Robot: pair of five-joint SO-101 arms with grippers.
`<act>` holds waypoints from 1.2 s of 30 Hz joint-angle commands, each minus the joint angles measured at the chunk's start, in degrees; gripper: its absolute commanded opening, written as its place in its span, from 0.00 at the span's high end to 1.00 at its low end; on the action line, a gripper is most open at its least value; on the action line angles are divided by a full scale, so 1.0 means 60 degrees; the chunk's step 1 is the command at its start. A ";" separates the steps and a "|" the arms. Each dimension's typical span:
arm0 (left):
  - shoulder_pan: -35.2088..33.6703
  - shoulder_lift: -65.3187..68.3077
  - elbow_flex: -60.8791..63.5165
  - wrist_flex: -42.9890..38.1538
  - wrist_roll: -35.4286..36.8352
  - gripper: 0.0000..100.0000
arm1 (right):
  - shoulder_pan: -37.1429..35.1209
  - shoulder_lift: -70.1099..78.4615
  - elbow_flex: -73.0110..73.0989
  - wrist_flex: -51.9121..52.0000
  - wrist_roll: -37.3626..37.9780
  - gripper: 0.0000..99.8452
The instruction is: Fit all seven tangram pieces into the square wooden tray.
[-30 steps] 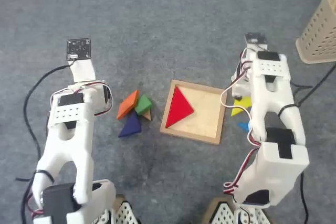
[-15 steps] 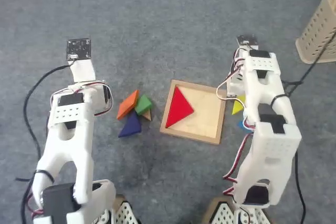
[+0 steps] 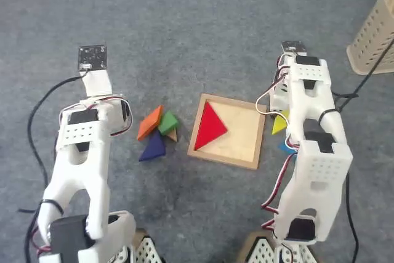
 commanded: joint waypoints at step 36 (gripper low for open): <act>-0.0059 -0.0527 0.0520 -0.1055 0.0103 0.89 | -0.3348 -0.4608 0.2242 -0.0711 -0.2813 0.88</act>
